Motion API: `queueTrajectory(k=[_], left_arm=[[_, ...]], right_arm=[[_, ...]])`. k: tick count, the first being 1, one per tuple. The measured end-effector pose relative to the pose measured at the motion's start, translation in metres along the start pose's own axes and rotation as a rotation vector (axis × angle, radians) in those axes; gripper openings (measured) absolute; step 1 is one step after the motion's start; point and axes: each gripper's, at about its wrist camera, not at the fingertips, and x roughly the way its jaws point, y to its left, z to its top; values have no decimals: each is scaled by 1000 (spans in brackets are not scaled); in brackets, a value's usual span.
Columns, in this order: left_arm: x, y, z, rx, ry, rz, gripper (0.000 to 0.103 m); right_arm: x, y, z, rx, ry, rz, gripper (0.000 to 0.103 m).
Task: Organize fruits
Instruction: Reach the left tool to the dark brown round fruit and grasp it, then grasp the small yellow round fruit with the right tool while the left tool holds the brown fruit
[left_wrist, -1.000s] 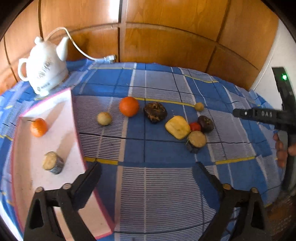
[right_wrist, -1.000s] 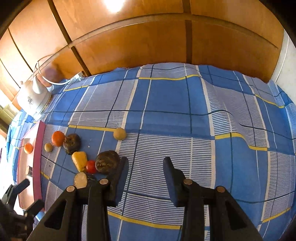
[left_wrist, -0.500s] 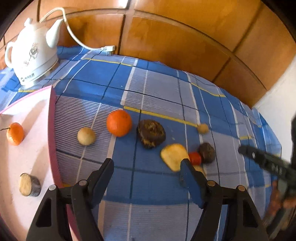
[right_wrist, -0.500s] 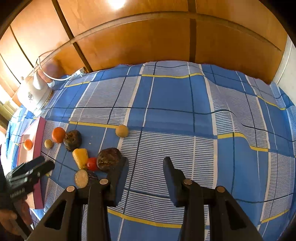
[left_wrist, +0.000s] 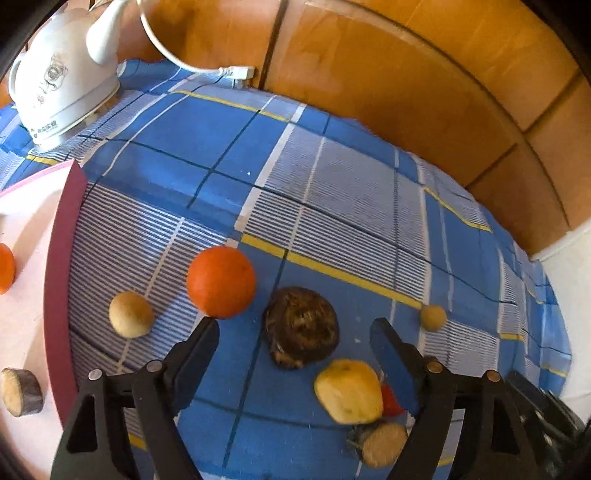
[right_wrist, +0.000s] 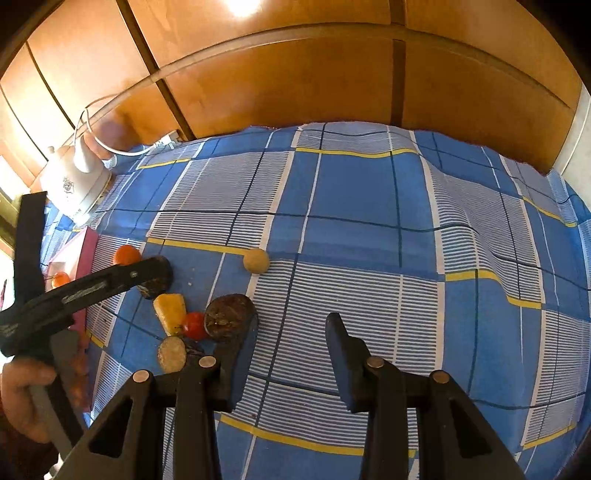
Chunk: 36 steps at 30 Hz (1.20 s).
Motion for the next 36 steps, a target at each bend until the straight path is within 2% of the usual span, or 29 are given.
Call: queueTrajectory(k=[3, 4, 5, 6, 7, 11, 18, 27, 30, 36], left_arm=[[9, 2, 2, -13, 12, 20, 81], [9, 0, 2, 4, -6, 40, 76], [9, -2, 1, 20, -12, 50, 66], [9, -2, 1, 33, -17, 38, 62], [6, -2, -1, 40, -17, -1, 47], [-1, -2, -10, 92, -19, -2, 47], [-27, 12, -45, 191, -47, -2, 47], [-60, 28, -114, 299, -78, -14, 47], [-68, 27, -131, 333, -104, -12, 47], [-64, 30, -130, 323, -127, -32, 47]], right_arm=[[1, 0, 1, 0, 0, 6, 39], [1, 0, 1, -3, 0, 7, 39], [1, 0, 1, -5, 0, 7, 39], [2, 0, 1, -5, 1, 4, 39], [2, -1, 1, -6, 3, 3, 39], [4, -2, 0, -6, 7, -6, 39], [9, -5, -2, 4, 32, -4, 39], [17, 2, -8, -8, 77, 45, 39], [18, 5, -10, 1, 95, 116, 39], [15, 6, -12, 20, 73, 112, 39]])
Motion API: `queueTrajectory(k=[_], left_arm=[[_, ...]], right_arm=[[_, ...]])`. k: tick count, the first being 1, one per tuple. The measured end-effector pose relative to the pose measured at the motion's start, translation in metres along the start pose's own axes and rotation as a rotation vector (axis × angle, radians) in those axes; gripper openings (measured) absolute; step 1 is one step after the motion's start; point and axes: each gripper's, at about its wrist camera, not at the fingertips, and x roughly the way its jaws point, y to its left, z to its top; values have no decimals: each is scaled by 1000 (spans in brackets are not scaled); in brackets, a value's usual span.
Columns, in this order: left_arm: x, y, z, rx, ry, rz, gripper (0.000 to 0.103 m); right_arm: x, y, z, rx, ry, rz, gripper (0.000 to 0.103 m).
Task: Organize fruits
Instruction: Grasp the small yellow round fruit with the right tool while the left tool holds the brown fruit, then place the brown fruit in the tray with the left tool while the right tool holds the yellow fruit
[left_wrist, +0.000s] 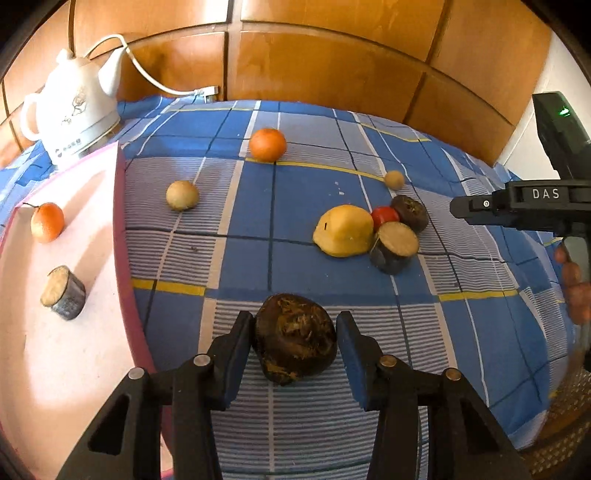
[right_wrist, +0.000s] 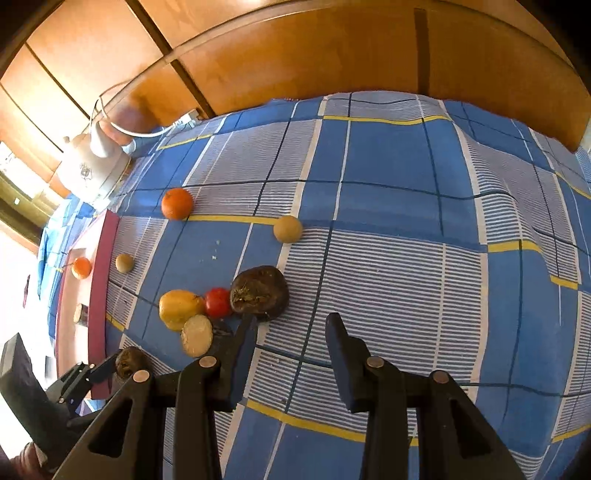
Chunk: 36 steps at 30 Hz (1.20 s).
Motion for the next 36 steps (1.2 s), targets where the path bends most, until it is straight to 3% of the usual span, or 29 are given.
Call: queueTrajectory(k=[8, 16, 23, 26, 28, 36], left_arm=[[7, -4, -5, 39, -14, 16, 49], [8, -5, -7, 54, -30, 26, 49], [6, -6, -9, 61, -36, 27, 49], [5, -6, -9, 62, -37, 27, 49], [6, -6, -9, 65, -38, 31, 50], [5, -8, -11, 76, -45, 41, 50]], right_arm=[[5, -6, 7, 51, 2, -10, 39], [19, -1, 47, 118, -28, 2, 39], [54, 11, 69, 99, 20, -67, 39], [68, 13, 71, 78, 52, -79, 38], [73, 16, 69, 57, 60, -99, 24], [52, 9, 50, -31, 45, -149, 25]])
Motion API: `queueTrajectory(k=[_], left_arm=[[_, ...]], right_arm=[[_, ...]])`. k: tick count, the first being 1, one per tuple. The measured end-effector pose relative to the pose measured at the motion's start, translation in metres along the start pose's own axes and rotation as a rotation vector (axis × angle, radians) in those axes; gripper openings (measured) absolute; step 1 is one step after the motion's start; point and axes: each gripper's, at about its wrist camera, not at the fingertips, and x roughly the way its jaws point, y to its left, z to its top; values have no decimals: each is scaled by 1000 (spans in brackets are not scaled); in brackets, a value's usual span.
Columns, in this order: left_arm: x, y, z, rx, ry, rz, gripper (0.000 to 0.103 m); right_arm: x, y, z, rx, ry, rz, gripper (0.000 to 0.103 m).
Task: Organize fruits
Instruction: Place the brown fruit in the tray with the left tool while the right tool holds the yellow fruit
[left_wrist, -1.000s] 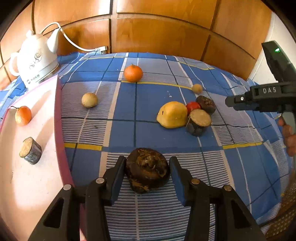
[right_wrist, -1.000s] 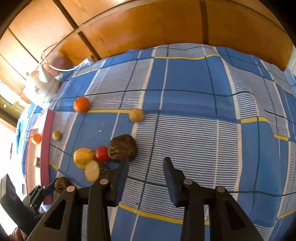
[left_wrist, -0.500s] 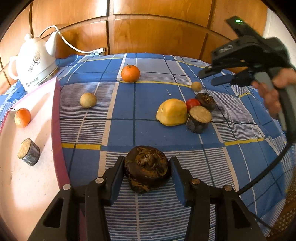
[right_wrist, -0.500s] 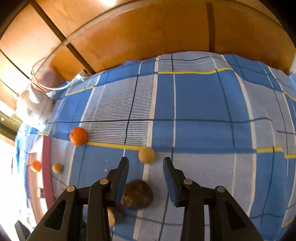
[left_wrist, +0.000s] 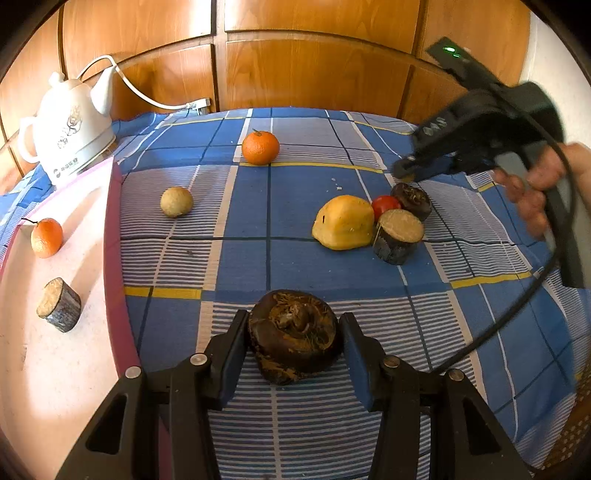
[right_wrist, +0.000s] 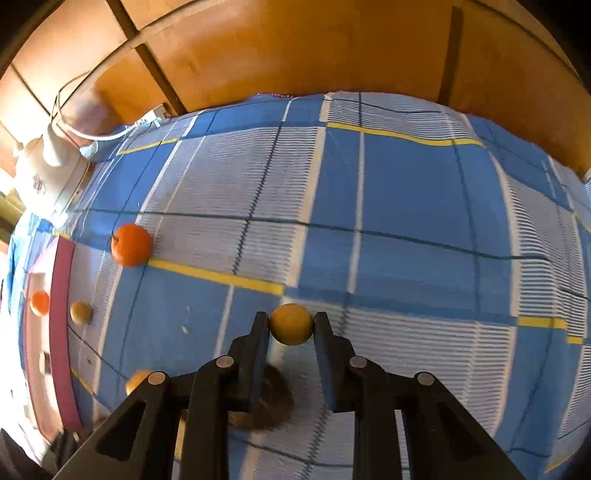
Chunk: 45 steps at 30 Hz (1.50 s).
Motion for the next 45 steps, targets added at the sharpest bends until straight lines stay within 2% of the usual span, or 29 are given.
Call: queueTrajectory(k=[4, 7, 11, 20, 27, 33, 37, 40, 45], left_arm=[[0, -1, -1, 5, -5, 6, 50], [0, -1, -1, 7, -4, 9, 50], [0, -1, 0, -7, 2, 1, 49], [-11, 0, 0, -24, 4, -18, 49], [-47, 18, 14, -92, -69, -17, 49], [-69, 63, 24, -215, -114, 33, 49], [-77, 112, 24, -327, -120, 97, 49], [-73, 154, 23, -415, -95, 153, 49], [-56, 202, 18, -483, -57, 235, 49]], right_arm=[[-4, -19, -19, -48, 5, -116, 25], [-2, -26, -26, -37, 5, -64, 25], [1, -22, -26, -65, -3, -79, 25], [0, -29, -27, -54, -11, -53, 25], [1, -31, -27, -69, -8, -45, 25], [1, -26, -26, -87, -14, -65, 25], [1, -23, -27, -98, -18, -80, 25], [1, -20, -27, -103, -19, -82, 25], [1, -15, -30, -112, -20, -84, 25]])
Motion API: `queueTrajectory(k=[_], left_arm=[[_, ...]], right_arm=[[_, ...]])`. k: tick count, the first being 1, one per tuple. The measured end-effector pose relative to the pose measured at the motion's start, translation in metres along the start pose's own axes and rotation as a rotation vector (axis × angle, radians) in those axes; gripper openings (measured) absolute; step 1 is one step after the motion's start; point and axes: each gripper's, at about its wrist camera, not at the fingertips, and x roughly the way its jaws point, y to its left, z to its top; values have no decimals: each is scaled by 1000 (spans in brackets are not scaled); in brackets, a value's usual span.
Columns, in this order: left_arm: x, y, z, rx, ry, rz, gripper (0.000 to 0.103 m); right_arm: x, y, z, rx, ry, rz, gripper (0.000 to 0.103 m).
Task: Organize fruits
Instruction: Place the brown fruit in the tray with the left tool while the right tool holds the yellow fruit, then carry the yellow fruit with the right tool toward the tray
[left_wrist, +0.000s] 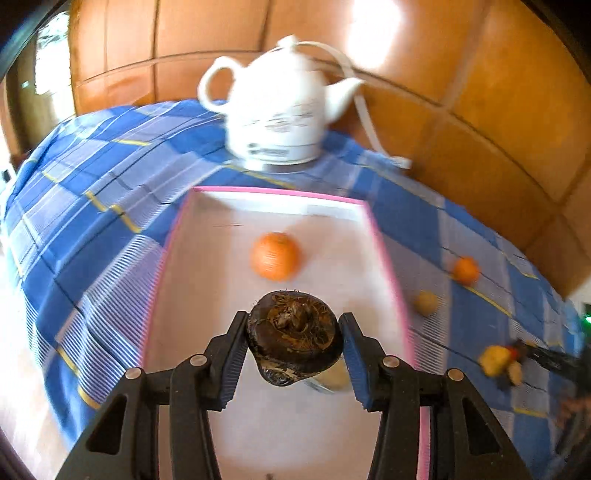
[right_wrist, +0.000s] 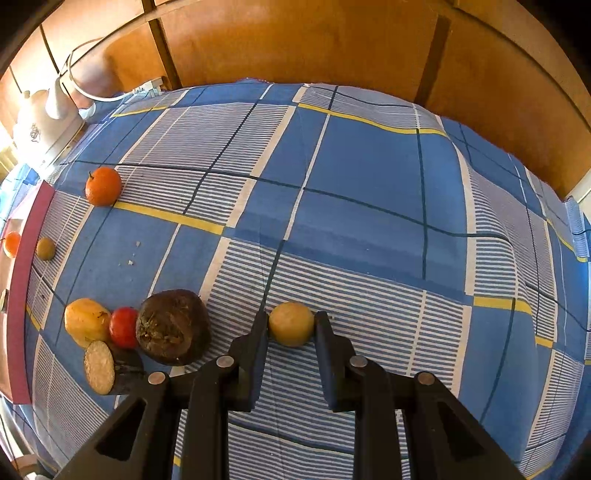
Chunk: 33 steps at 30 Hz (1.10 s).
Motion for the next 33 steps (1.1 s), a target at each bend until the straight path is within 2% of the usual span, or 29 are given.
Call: queueTrajectory(k=[7, 9, 11, 17, 24, 33], left_arm=[[31, 21, 14, -1, 23, 79, 50], [33, 21, 14, 8, 15, 99, 54], [30, 21, 15, 13, -5, 109, 60], [7, 15, 11, 7, -59, 147, 62], [-32, -2, -8, 11, -126, 97, 62], [-55, -20, -31, 48, -133, 45, 64]], right_arm=[[0, 2, -1, -3, -1, 2, 25], [0, 2, -1, -3, -2, 4, 25], [-1, 1, 0, -5, -3, 4, 25], [0, 2, -1, -9, -4, 1, 25], [0, 2, 0, -13, -5, 2, 25], [0, 4, -2, -26, -13, -8, 25]])
